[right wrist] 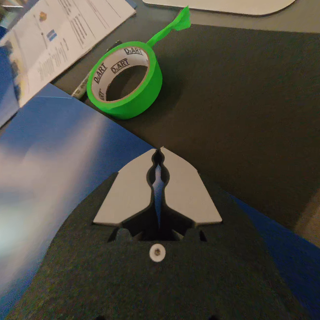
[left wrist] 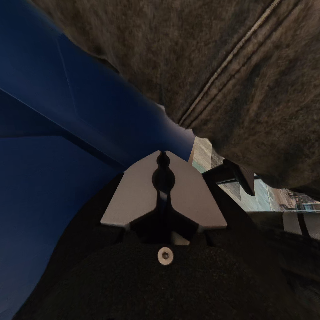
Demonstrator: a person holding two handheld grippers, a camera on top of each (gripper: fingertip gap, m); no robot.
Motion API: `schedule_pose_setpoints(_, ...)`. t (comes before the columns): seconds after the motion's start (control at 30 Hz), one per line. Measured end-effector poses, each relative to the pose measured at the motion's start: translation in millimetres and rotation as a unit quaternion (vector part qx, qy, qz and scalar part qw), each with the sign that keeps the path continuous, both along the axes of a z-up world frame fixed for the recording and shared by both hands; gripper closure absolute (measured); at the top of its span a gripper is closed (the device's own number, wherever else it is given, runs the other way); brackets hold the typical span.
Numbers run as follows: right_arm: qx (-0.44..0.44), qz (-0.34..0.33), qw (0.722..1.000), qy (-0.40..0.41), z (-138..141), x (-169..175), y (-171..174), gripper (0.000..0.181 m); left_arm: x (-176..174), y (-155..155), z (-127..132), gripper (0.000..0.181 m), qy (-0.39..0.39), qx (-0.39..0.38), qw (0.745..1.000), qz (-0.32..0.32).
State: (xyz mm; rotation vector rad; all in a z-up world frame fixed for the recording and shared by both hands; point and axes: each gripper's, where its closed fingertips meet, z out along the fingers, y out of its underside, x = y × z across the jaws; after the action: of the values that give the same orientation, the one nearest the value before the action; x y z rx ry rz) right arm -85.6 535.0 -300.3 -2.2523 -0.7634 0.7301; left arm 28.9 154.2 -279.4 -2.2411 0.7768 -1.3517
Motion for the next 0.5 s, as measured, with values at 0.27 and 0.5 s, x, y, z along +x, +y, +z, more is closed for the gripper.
schedule_pose_setpoints(0.27,0.377,0.041,0.925,0.034,79,-7,-34,0.181,0,-9,35,0.169,-0.107,0.052,0.992,-0.031)
schedule_pose_setpoints(0.5,0.413,0.094,0.889,0.174,160,-4,-120,0.181,-31,20,113,0.115,-0.091,0.297,0.950,0.015)
